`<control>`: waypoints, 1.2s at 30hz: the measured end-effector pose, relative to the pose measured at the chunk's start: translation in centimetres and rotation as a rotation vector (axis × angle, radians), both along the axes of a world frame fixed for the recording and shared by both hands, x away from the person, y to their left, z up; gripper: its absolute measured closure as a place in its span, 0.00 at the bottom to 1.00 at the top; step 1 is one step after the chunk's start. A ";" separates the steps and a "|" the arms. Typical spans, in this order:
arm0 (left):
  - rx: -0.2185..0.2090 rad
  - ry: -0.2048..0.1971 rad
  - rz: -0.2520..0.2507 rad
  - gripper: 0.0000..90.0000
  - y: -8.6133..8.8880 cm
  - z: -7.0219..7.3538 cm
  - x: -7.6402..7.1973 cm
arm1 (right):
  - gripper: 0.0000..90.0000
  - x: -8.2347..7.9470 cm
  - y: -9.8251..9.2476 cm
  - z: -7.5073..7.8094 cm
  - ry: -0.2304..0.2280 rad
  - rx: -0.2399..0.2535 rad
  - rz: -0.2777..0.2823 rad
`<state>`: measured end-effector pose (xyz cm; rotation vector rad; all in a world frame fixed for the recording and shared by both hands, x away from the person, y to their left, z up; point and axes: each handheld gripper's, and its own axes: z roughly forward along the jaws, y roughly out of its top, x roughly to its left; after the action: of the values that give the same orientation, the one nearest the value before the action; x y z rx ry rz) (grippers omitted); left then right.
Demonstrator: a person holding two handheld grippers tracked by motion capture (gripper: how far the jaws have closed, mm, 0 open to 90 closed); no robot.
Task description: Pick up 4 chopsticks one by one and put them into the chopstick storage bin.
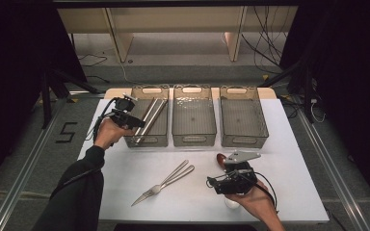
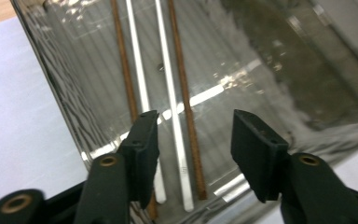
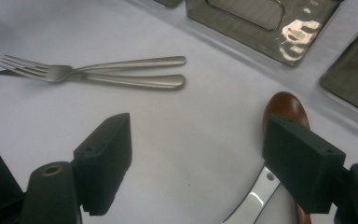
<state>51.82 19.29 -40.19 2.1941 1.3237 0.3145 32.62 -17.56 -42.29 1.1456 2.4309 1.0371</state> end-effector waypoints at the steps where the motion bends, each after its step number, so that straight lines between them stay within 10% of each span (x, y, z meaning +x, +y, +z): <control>1: -0.003 -0.001 -0.002 0.50 -0.1 0.2 -0.3 | 0.28 0.0 -0.1 0.0 0.000 0.000 0.000; 16: -0.095 -0.051 -0.086 0.35 -0.1 2.0 -6.3 | 0.28 0.1 -0.8 0.1 -0.004 -0.001 -0.031; 36: -0.261 -0.162 -0.120 0.24 0.7 -1.1 -12.8 | 0.32 1.6 -4.3 -0.2 0.058 -0.054 -0.147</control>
<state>38.99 19.99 -41.33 1.9751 1.0754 0.2520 34.26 -21.81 -42.45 1.3305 2.3613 0.9014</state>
